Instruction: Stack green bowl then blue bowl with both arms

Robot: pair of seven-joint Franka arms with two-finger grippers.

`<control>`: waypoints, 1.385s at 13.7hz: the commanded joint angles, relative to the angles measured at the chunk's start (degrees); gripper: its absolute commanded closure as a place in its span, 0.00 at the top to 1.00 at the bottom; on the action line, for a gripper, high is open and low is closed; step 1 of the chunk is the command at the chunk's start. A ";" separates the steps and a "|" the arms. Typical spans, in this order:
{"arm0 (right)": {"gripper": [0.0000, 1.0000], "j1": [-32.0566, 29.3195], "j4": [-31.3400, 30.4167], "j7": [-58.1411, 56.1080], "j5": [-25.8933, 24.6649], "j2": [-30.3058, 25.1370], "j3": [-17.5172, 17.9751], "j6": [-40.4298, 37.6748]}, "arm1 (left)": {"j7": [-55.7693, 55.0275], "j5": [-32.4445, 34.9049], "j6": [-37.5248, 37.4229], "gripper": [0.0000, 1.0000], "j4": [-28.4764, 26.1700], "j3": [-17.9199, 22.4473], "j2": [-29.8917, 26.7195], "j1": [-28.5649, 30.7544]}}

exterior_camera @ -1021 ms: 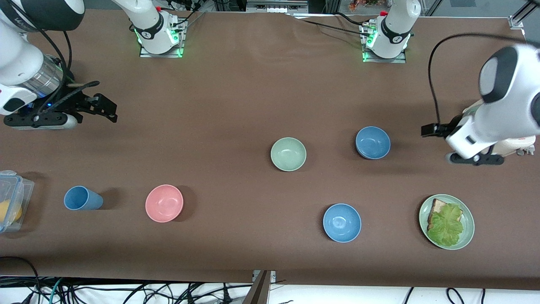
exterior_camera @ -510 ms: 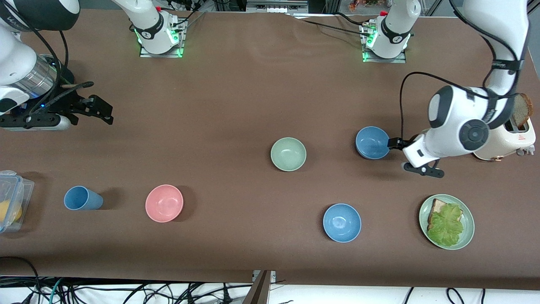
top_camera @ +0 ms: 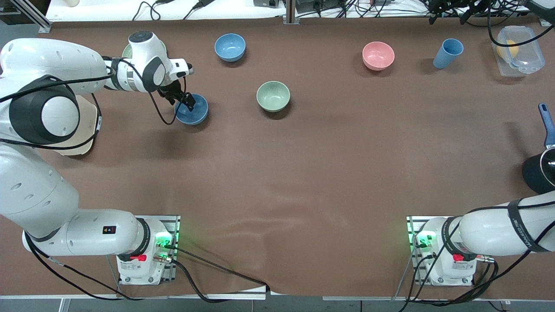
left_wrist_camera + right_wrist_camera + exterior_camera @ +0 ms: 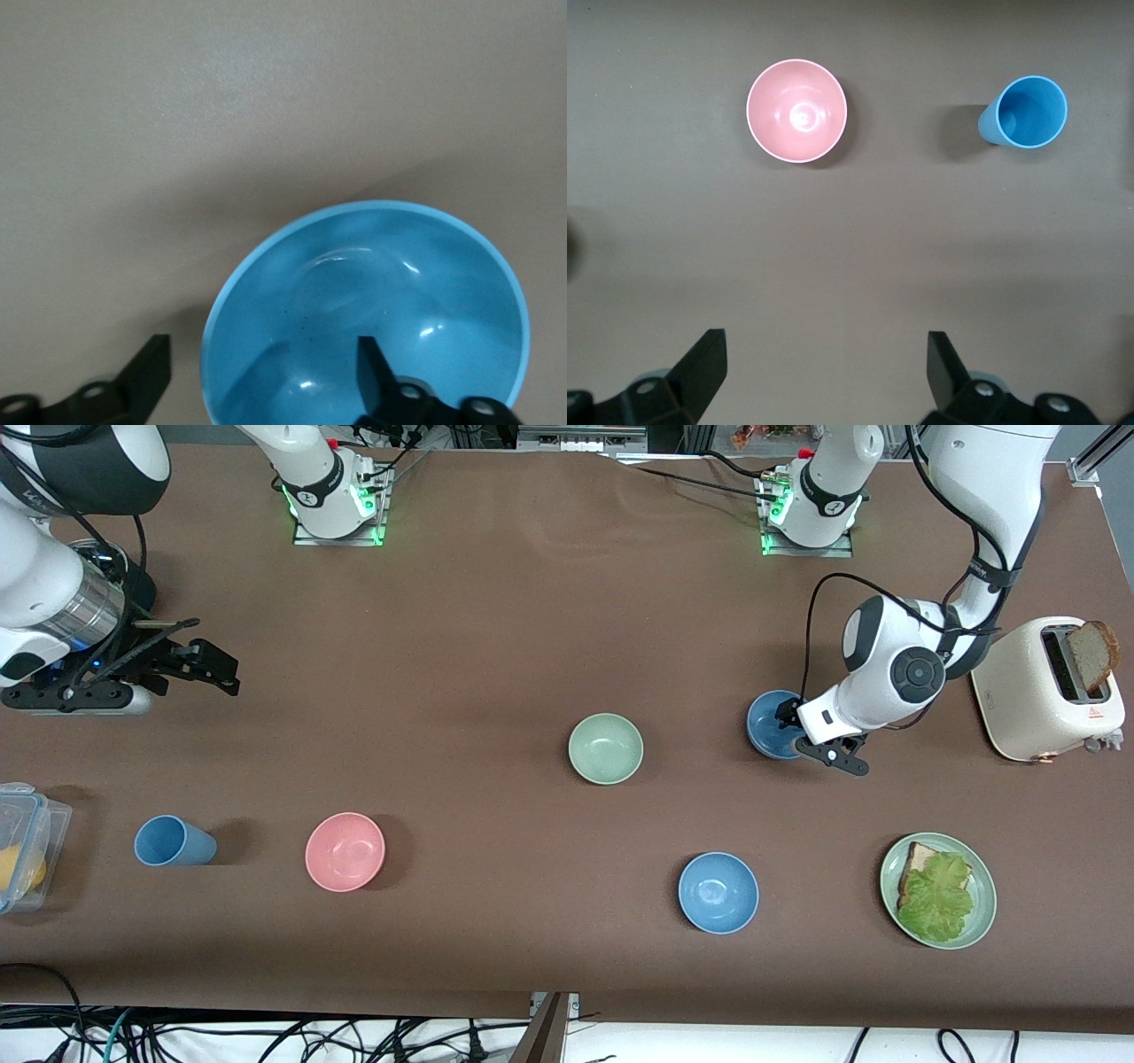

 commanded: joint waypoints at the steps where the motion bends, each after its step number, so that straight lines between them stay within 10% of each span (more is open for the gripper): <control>1: 1.00 -0.64 1.24 -0.93 0.37 0.25 0.32 -0.70 | 2.14 0.04 0.61 0.00 -0.02 -0.09 -0.58 0.40; 9: 1.00 -0.64 1.24 -0.93 0.46 0.25 0.32 -0.70 | 3.38 0.04 -2.36 0.00 3.13 0.00 -1.72 1.10; 14: 1.00 -0.64 1.24 -0.93 0.54 0.25 0.32 -0.70 | 0.84 -3.63 -26.87 0.00 25.34 -0.53 -0.68 -2.84; 19: 1.00 -0.55 1.24 -0.85 0.63 0.25 0.40 -0.52 | -12.93 -6.73 -29.36 0.00 35.65 -0.44 4.33 -10.74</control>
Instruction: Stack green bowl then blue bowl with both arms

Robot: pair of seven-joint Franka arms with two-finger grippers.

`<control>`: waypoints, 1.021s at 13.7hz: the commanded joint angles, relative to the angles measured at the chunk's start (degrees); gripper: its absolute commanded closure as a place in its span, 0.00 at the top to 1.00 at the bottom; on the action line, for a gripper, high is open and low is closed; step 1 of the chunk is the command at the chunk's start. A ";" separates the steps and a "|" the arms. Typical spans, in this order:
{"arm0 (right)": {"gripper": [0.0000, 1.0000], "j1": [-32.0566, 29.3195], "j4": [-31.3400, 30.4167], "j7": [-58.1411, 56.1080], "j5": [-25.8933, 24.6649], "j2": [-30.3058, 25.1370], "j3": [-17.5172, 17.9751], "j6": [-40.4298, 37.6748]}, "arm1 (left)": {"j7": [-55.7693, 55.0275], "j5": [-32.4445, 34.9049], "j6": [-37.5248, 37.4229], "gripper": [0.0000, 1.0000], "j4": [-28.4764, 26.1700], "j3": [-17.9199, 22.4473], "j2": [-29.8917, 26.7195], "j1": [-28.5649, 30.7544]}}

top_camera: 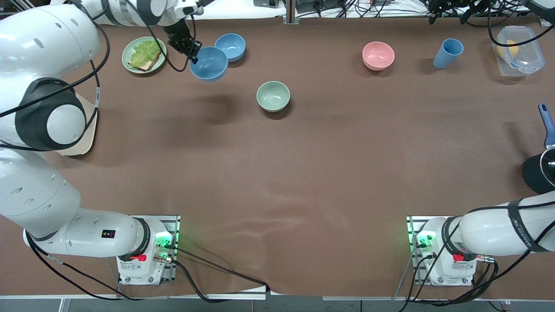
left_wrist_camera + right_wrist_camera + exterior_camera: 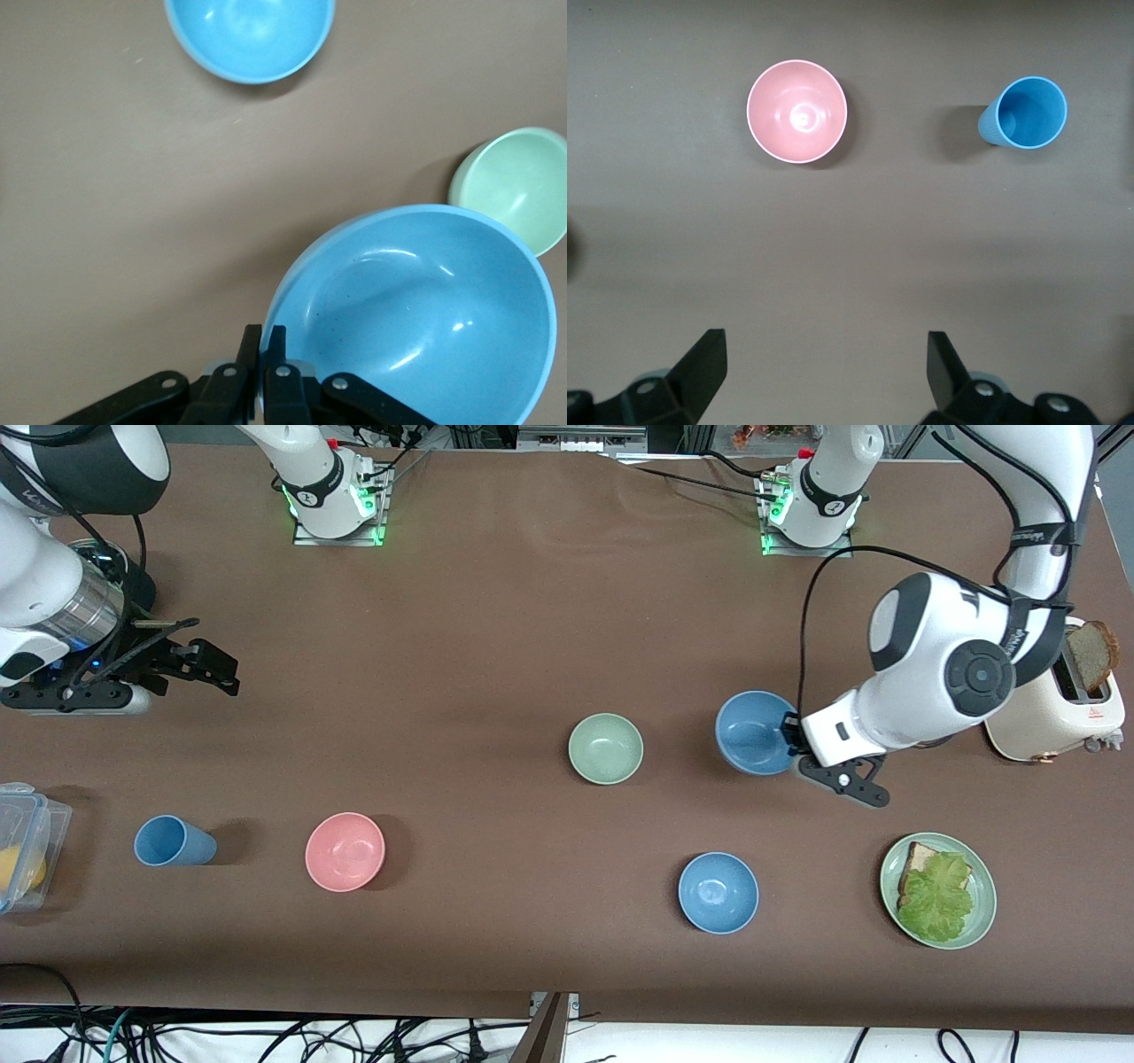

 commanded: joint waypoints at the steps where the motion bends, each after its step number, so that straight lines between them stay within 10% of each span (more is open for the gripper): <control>1: 1.00 -0.62 1.17 -0.84 0.54 0.25 0.39 -0.52 | -9.15 -0.40 -1.50 0.00 6.86 0.47 5.53 -5.58; 14: 1.00 -0.54 1.17 -0.84 0.63 0.25 0.39 -0.52 | -24.04 2.07 8.34 0.00 10.22 0.91 18.02 -17.73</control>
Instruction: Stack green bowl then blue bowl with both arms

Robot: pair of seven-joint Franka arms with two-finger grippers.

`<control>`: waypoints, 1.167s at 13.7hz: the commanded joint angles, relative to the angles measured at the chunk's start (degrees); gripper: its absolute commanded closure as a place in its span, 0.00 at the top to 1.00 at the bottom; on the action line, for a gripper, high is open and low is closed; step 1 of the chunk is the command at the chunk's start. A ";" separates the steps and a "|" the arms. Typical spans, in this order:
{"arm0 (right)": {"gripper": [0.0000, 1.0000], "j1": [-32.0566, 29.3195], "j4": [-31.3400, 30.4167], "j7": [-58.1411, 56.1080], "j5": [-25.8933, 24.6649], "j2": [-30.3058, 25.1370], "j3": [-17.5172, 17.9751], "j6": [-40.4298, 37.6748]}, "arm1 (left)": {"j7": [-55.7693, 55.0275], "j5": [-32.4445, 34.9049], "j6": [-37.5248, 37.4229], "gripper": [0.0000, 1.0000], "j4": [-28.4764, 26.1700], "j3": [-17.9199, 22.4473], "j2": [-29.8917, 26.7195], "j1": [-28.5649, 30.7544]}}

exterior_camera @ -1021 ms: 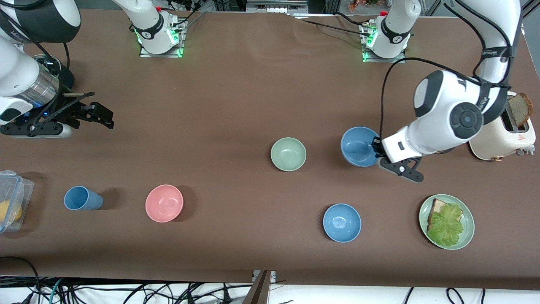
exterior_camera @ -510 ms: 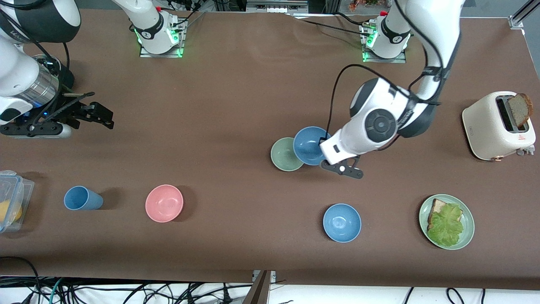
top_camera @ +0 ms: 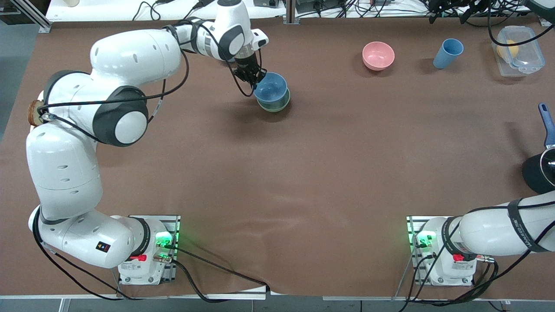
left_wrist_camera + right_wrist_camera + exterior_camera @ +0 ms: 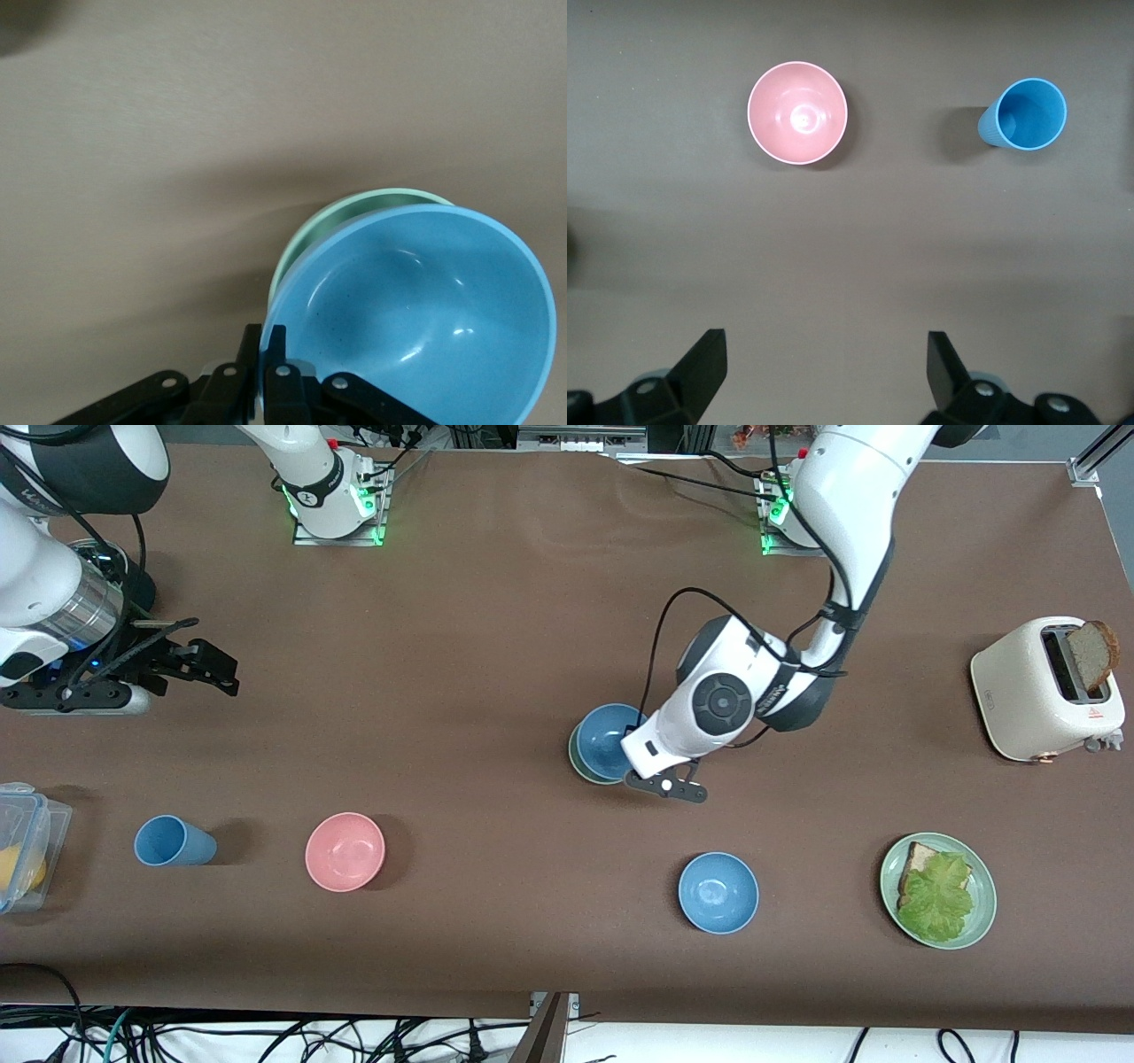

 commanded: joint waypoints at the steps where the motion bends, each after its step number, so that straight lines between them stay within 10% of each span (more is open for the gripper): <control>1: 1.00 -0.54 0.99 -0.84 0.62 0.19 0.38 -0.44 | -1.03 1.36 -0.46 0.00 1.70 0.76 0.58 -1.23; 3: 1.00 -0.54 0.99 -0.84 0.62 0.37 0.38 -0.44 | -1.12 1.36 -0.38 0.00 1.69 0.76 1.10 -1.58; 4: 1.00 -0.54 0.99 -0.84 0.62 0.37 0.38 -0.35 | -1.12 1.36 -0.29 0.37 1.70 0.76 1.19 -1.76; 5: 1.00 -0.54 0.99 -0.84 0.62 0.37 0.38 -0.35 | -0.95 1.36 -0.37 0.99 1.78 0.76 1.19 -1.59; 16: 1.00 -0.63 0.99 -0.76 0.62 0.46 0.38 -0.35 | -0.51 1.44 -21.89 1.00 2.66 3.22 -17.16 8.68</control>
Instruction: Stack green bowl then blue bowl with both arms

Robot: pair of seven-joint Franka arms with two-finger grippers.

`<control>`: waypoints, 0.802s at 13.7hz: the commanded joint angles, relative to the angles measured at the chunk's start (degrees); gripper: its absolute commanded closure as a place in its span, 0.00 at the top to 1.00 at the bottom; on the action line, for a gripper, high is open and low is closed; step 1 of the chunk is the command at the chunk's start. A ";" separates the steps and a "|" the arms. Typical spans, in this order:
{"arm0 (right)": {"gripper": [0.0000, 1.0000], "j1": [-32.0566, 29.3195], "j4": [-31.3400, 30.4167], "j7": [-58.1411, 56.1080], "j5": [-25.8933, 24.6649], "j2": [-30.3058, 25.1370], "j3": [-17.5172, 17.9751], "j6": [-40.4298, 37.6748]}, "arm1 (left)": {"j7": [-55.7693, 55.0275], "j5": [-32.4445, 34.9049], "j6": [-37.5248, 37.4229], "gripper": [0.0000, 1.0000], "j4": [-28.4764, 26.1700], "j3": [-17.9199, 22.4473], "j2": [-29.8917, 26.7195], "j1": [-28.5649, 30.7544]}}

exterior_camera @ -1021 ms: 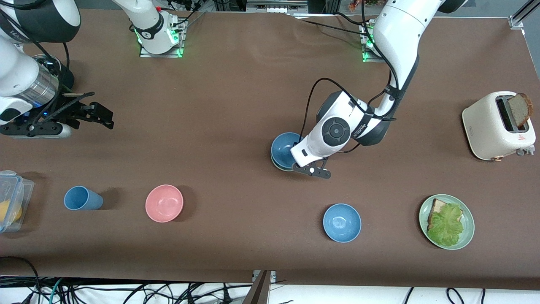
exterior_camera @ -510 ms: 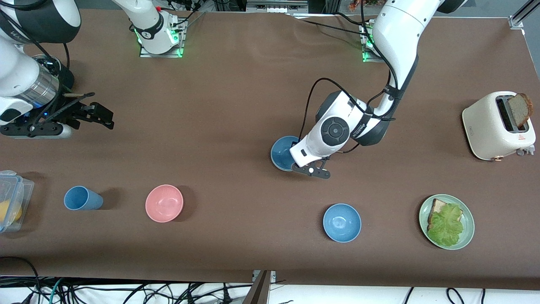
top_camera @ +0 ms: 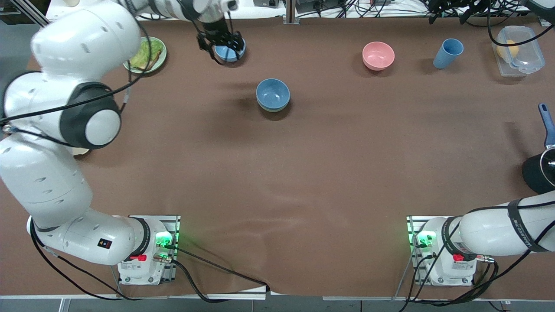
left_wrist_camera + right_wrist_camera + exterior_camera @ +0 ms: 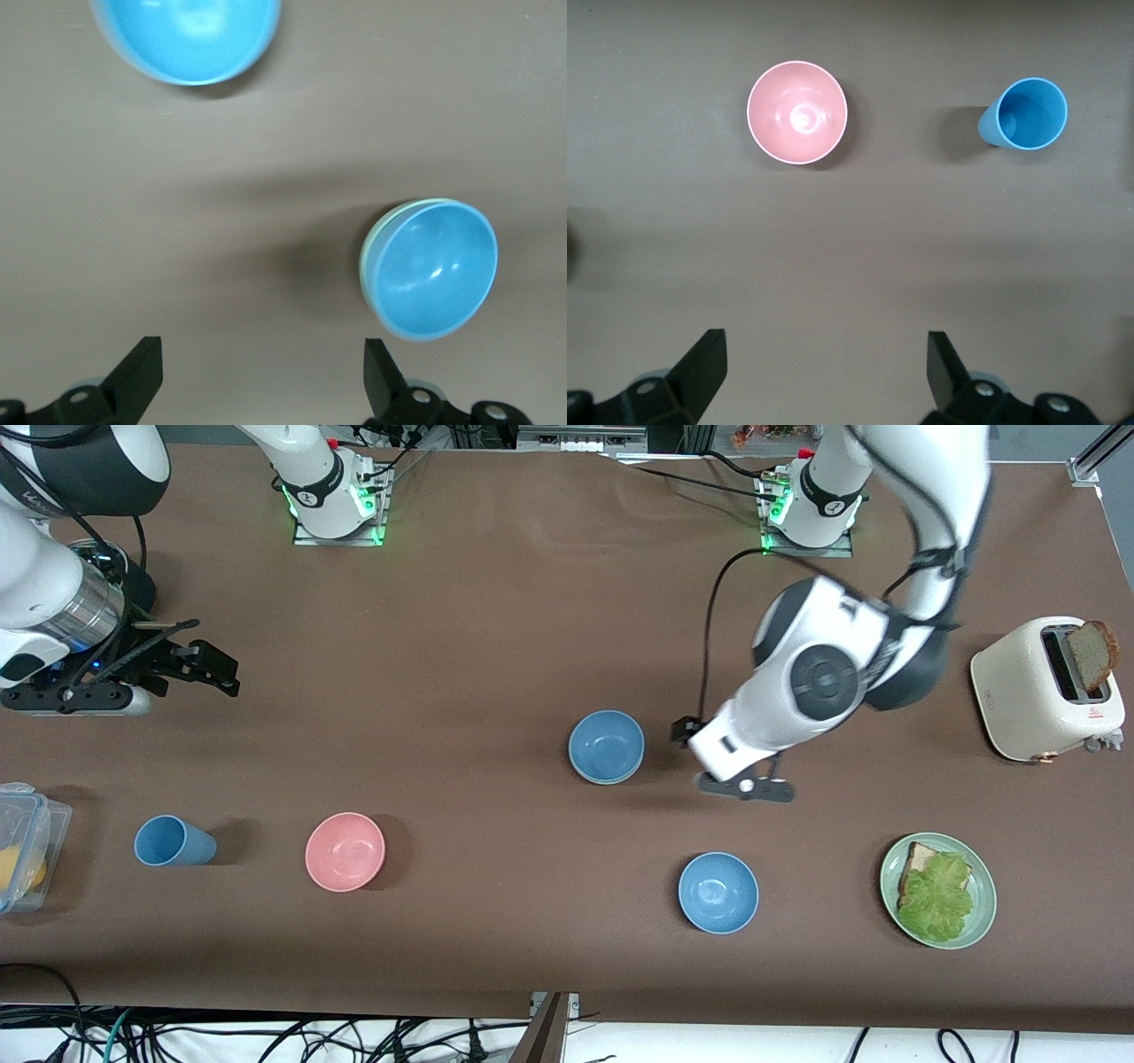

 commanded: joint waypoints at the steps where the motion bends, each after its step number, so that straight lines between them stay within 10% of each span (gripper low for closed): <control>1: 1.00 -0.63 0.96 -0.76 0.62 0.29 0.38 -0.36 | -0.31 1.33 -5.73 1.00 -1.08 0.17 -6.10 3.71; 11: 1.00 -0.45 1.13 -0.76 0.80 0.29 0.47 0.08 | 11.56 7.72 -14.99 1.00 -2.89 -0.09 -18.75 17.09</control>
